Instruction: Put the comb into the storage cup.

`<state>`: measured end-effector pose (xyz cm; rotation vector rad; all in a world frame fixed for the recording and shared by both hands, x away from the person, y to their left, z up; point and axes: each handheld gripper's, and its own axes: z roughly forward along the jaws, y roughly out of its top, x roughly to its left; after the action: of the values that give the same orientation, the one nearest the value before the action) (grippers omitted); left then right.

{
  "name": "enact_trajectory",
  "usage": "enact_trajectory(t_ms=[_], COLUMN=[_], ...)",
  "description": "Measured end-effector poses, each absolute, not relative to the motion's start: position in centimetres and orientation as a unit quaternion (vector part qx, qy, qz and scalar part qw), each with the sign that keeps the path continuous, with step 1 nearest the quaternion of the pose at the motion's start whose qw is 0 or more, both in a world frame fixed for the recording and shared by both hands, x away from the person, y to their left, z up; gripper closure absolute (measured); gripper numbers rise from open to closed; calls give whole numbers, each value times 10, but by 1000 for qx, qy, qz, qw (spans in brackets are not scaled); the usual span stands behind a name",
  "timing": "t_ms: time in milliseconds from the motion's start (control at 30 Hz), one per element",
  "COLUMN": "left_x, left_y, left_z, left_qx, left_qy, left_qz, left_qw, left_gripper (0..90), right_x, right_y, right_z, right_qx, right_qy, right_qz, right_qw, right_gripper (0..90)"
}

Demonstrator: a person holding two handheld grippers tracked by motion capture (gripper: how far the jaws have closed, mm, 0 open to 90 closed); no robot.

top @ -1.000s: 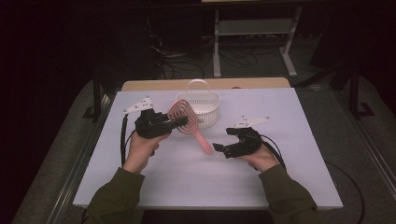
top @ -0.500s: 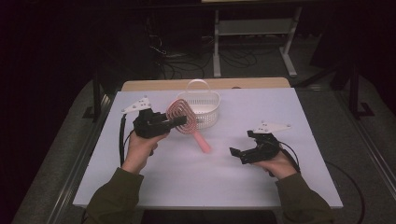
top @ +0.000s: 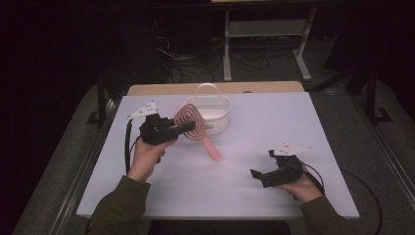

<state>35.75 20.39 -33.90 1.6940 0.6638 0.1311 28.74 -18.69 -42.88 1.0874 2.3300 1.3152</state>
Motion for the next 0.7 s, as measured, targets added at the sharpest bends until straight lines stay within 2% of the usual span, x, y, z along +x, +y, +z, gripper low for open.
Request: enact_trajectory(t_ms=[700], left_x=[360], left_y=[199], left_z=[-320], left_qx=[725], left_qy=[275], left_qz=[55], left_qw=[629], left_gripper=[643], right_x=[277], right_y=[-196], right_z=[-442], right_qx=[376], right_qy=[810], right_qz=[432], right_qw=[125], right_gripper=[0])
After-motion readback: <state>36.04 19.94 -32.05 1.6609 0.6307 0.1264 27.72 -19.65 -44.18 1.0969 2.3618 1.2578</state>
